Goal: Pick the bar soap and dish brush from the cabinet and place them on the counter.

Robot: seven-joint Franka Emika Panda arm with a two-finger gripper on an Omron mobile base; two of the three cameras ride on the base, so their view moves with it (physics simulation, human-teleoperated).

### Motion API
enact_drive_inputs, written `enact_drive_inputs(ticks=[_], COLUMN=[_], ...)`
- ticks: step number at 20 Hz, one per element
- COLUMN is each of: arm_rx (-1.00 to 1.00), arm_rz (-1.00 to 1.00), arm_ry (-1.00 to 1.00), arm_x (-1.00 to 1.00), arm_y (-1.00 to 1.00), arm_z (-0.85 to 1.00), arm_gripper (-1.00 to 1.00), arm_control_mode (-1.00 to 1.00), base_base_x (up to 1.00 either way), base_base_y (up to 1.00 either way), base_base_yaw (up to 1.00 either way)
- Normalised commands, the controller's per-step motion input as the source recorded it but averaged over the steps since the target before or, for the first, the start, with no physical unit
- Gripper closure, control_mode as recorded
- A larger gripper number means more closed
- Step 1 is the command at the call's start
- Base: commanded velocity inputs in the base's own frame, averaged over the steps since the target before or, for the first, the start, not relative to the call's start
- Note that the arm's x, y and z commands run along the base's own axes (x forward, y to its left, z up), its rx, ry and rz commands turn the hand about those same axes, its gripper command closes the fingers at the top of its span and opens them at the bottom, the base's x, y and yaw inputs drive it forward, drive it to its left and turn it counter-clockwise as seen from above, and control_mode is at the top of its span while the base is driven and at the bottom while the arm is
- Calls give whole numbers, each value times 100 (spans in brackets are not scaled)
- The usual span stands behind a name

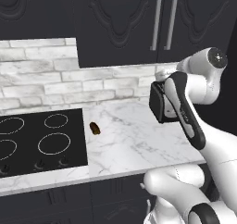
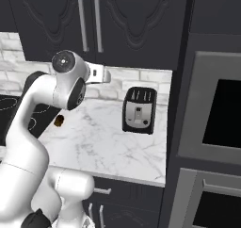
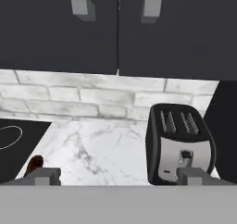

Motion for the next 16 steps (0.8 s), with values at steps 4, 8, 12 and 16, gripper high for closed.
enact_drive_inputs(ticks=[4,8,12,16], arm_rx=[0,1,0,0], arm_rz=[1,0,0,0], arm_ry=[-32,-30,-31,-28], arm_x=[-3,-3,-1,0], arm_y=[-4,-5,-5,-8], arm_z=[33,39,34,30], arm_gripper=[-100,-100,-100,-100], arm_control_mode=[-100,-100,-100,-100], base_base_x=[0,0,0,0], base_base_y=[0,0,0,0], base_base_yaw=[0,0,0,0])
